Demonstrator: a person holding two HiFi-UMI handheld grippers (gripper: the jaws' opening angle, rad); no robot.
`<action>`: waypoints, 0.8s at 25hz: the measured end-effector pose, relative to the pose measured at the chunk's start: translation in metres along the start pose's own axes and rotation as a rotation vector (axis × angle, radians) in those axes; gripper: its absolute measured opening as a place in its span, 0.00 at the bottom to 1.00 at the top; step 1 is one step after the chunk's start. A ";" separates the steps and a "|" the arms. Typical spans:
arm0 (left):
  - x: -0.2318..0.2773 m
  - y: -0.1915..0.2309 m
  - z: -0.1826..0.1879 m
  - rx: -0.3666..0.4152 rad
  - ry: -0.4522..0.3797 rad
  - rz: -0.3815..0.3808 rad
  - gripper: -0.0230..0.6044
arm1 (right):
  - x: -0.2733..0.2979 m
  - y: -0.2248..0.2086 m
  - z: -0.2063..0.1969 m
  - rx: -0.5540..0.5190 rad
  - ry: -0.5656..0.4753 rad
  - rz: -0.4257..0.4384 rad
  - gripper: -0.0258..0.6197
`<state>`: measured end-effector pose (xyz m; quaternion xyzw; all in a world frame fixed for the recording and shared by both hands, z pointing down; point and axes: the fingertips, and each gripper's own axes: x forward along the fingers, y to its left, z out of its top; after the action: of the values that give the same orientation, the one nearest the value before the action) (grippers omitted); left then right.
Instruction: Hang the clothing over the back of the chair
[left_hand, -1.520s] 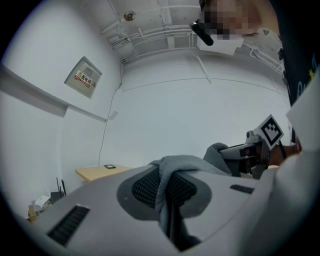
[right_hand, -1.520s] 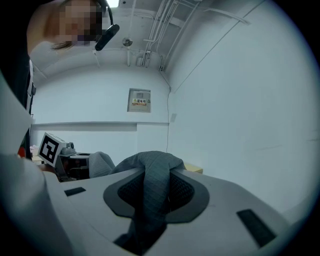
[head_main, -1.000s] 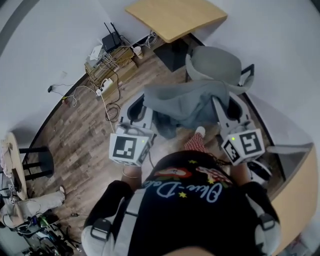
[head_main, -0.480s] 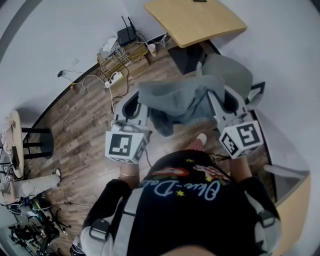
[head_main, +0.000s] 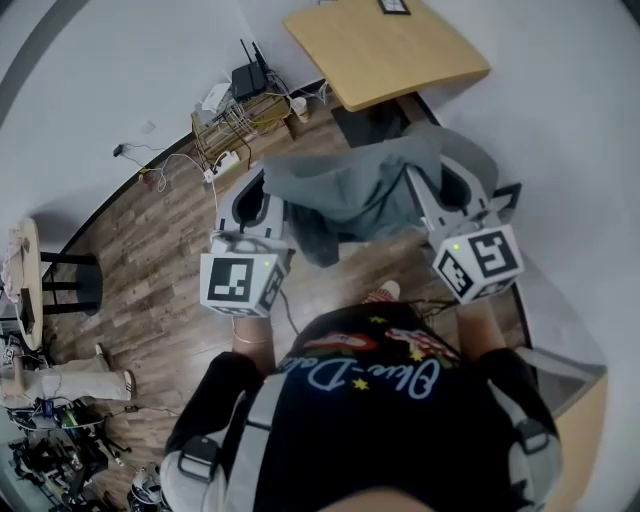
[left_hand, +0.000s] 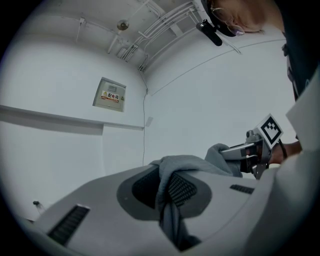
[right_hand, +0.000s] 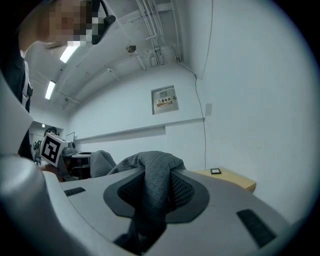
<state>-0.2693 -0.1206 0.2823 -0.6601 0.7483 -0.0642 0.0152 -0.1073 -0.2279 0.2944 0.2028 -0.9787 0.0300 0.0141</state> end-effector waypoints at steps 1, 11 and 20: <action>0.008 -0.002 0.004 0.004 -0.004 0.003 0.07 | 0.002 -0.009 0.004 0.000 -0.003 -0.002 0.18; 0.081 -0.044 0.024 0.040 -0.058 -0.050 0.07 | -0.008 -0.091 0.014 -0.023 -0.018 -0.066 0.18; 0.163 -0.084 0.029 0.042 -0.078 -0.193 0.07 | -0.024 -0.174 0.006 -0.002 -0.016 -0.232 0.18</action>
<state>-0.2041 -0.2939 0.2738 -0.7306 0.6786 -0.0552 0.0519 -0.0157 -0.3782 0.2967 0.3151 -0.9487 0.0256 0.0098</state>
